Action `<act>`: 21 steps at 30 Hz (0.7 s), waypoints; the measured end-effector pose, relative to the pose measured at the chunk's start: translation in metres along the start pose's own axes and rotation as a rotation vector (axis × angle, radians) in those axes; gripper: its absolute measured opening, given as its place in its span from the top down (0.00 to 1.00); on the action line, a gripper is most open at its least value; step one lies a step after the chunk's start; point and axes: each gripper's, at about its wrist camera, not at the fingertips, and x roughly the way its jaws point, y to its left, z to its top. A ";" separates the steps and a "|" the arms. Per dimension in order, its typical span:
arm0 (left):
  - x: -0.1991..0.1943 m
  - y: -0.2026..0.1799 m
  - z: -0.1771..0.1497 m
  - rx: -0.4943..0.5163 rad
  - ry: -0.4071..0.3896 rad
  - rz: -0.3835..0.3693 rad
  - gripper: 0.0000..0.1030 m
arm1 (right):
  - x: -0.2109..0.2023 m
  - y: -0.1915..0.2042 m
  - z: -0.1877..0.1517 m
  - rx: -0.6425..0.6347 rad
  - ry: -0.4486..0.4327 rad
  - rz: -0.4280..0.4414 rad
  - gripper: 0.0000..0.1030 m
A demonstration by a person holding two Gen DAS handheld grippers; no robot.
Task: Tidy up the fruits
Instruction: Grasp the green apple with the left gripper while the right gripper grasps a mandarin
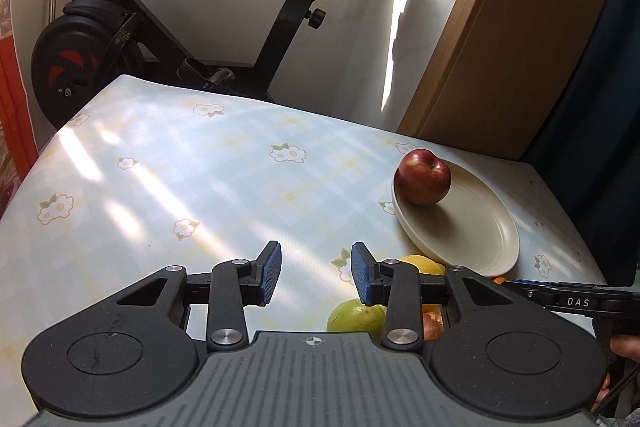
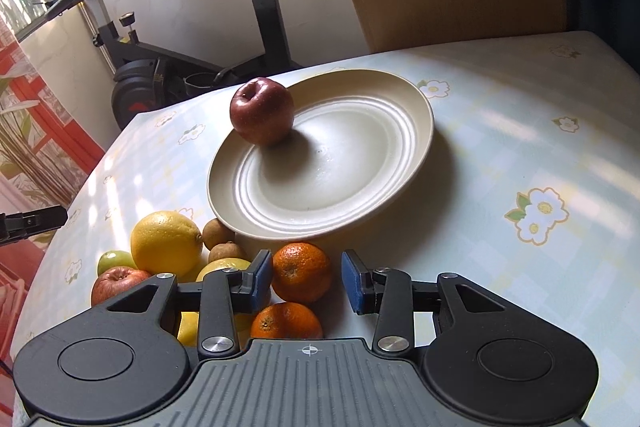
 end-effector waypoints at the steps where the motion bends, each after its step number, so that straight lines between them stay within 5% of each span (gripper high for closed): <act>1: 0.000 0.000 -0.002 0.003 0.004 -0.003 0.61 | 0.002 -0.001 0.000 0.018 0.004 0.010 0.65; 7: 0.012 0.000 -0.011 0.014 0.088 -0.045 0.61 | 0.007 -0.006 0.000 0.081 0.008 0.028 0.65; 14: 0.024 0.008 -0.018 -0.095 0.156 -0.119 0.49 | 0.007 -0.007 -0.002 0.095 0.006 0.031 0.68; 21: 0.040 0.004 -0.017 -0.144 0.200 -0.138 0.48 | 0.000 -0.002 -0.004 0.060 -0.014 0.008 0.69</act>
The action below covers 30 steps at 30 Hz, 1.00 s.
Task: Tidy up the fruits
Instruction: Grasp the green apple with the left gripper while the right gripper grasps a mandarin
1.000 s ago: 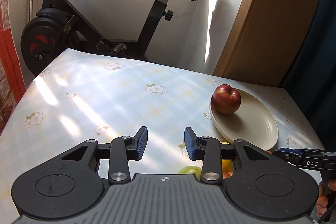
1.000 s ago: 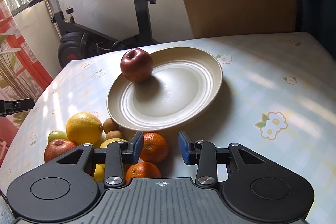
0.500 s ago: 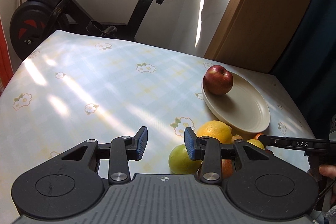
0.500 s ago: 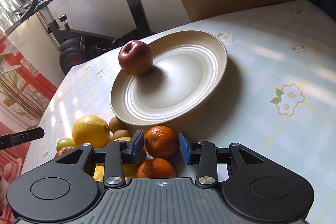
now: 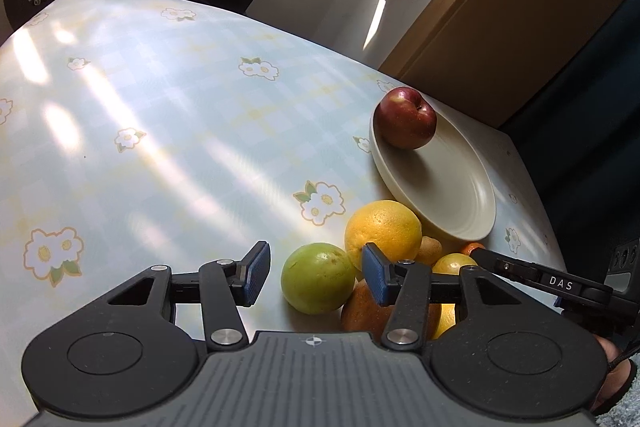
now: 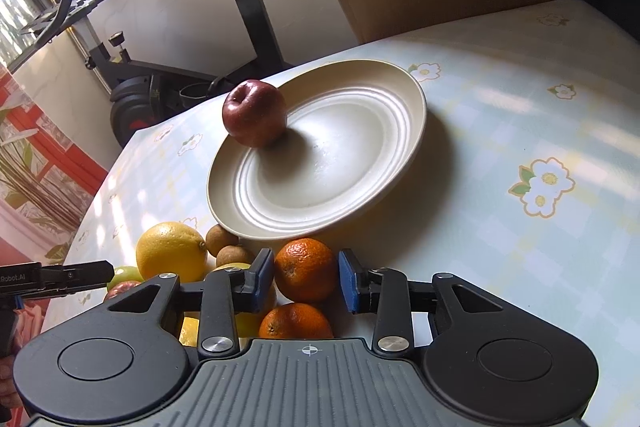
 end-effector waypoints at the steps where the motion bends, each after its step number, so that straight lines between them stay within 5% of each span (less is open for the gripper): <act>1: 0.002 0.000 0.000 -0.008 0.006 0.000 0.48 | -0.001 0.001 0.000 -0.009 -0.003 -0.005 0.69; 15: 0.021 0.000 -0.005 -0.013 0.038 -0.007 0.50 | -0.005 -0.008 -0.002 0.005 -0.016 -0.020 0.69; 30: 0.000 -0.005 -0.008 0.056 -0.019 0.026 0.54 | -0.004 -0.015 -0.004 0.061 -0.022 -0.002 0.69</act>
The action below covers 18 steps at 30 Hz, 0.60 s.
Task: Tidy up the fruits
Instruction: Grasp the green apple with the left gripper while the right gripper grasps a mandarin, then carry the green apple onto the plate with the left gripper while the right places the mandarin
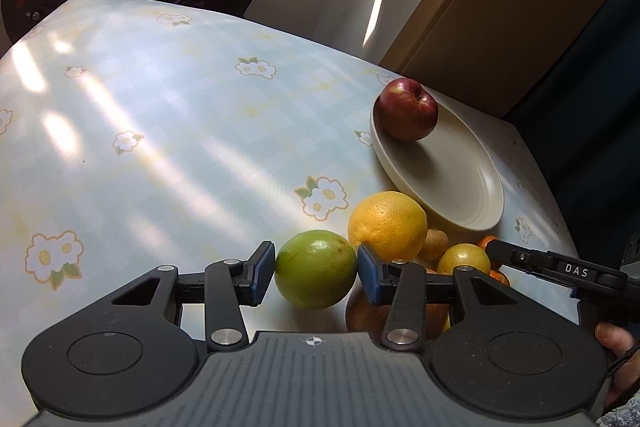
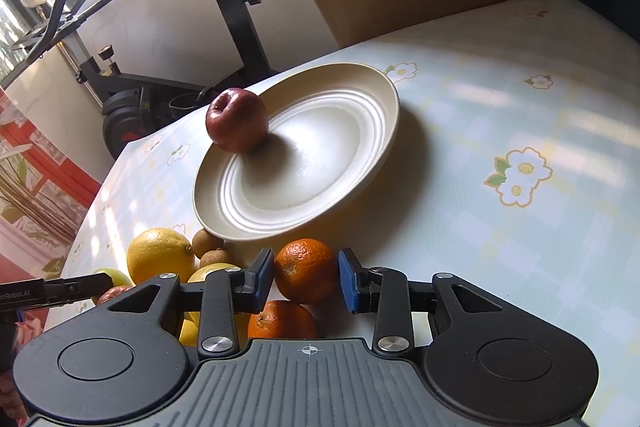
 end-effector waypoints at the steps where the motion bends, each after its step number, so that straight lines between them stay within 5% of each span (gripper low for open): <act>1: -0.002 -0.001 0.001 0.003 -0.007 0.000 0.54 | -0.001 0.000 0.000 0.000 -0.003 0.002 0.69; 18: 0.002 -0.044 0.053 0.114 -0.073 -0.056 0.54 | -0.023 -0.010 0.024 -0.025 -0.087 -0.005 0.69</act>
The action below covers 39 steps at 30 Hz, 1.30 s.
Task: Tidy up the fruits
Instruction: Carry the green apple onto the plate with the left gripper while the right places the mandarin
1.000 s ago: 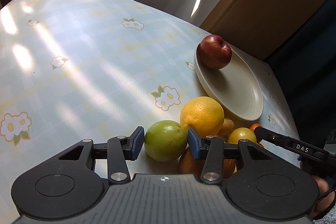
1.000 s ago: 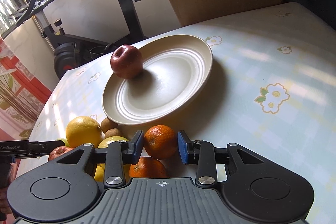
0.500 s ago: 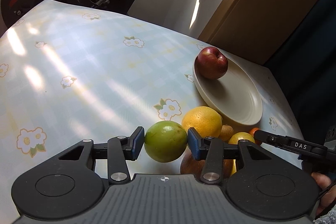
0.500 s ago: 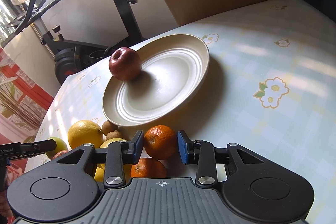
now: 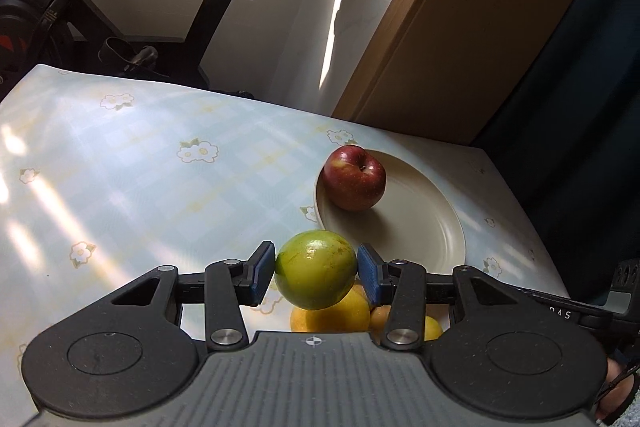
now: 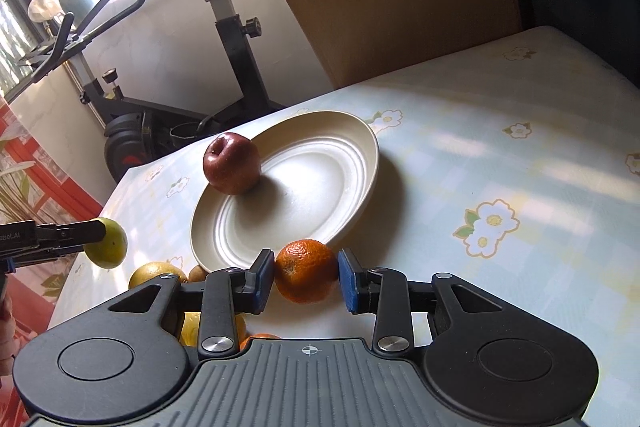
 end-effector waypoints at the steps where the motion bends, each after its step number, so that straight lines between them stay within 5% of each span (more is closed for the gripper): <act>1: 0.005 -0.004 0.003 0.009 0.003 -0.006 0.54 | 0.001 -0.001 0.005 -0.005 -0.003 0.000 0.69; 17: 0.079 -0.026 0.030 0.085 0.107 -0.032 0.54 | 0.058 -0.015 0.072 -0.092 0.001 -0.043 0.69; 32: 0.094 -0.030 0.029 0.156 0.116 0.000 0.53 | 0.096 0.001 0.075 -0.220 0.060 -0.104 0.68; 39: 0.096 -0.027 0.031 0.150 0.122 0.016 0.44 | 0.091 0.004 0.073 -0.207 0.044 -0.113 0.66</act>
